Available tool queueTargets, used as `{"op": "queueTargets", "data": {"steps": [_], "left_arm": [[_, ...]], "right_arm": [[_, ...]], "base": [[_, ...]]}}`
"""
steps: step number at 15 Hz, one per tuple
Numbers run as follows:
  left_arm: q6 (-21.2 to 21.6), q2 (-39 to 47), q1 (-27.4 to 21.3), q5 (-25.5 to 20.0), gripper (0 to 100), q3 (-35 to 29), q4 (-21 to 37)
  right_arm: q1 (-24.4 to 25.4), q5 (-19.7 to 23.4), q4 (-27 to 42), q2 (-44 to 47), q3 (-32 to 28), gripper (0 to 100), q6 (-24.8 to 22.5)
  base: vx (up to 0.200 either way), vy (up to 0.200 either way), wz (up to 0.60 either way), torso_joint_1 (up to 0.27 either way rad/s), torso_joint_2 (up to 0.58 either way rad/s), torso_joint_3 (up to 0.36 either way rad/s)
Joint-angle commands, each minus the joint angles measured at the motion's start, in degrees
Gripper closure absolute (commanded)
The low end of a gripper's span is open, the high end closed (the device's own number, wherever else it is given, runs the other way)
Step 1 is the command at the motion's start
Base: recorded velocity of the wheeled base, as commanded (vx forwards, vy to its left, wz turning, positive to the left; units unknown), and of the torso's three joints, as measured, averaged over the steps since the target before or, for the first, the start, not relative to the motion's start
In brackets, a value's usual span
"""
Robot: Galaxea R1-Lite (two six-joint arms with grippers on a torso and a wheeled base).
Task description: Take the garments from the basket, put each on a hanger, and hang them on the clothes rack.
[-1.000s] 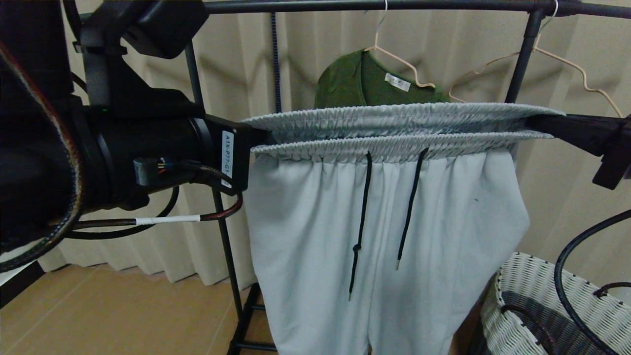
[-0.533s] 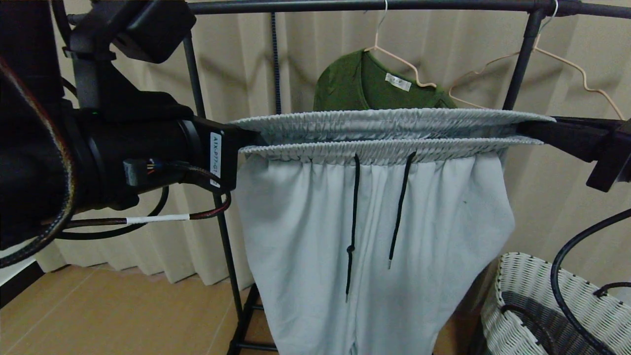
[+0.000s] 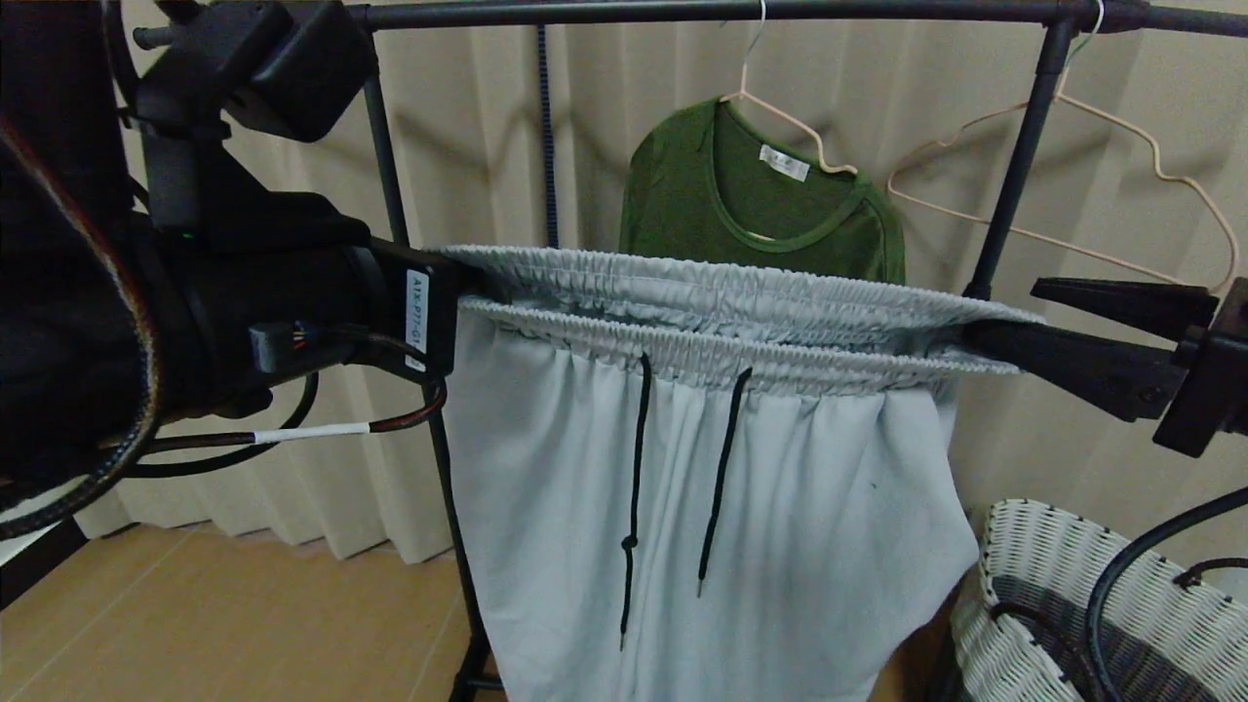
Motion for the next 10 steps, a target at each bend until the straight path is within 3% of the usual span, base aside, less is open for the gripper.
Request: {"op": "queueTargets", "data": {"steps": [1, 3, 6, 10], "left_arm": [[0.3, 0.4, 0.2, 0.4, 100, 1.0, -0.3], [1.8, 1.6, 1.5, 3.2, 100, 2.4, -0.5], [1.4, 4.7, 1.6, 6.2, 100, 3.2, -3.5], [1.4, 4.7, 2.2, 6.4, 100, 3.3, -4.2]], "right_arm": [[2.4, 0.1, -0.1, -1.2, 0.7, 0, 0.5], [3.3, 3.0, -1.4, -1.6, 1.8, 0, 0.5], [3.2, 11.0, -4.5, -2.3, 6.2, 0, 0.2], [3.2, 12.9, -4.8, -2.3, 8.5, 0, -0.3]], "base": [[0.0, 0.0, 0.0, 0.0, 0.0, 0.0], [0.0, 0.0, 0.0, 0.0, 0.0, 0.0], [0.0, 0.0, 0.0, 0.0, 0.0, 0.0], [0.0, 0.0, 0.0, 0.0, 0.0, 0.0]]}}
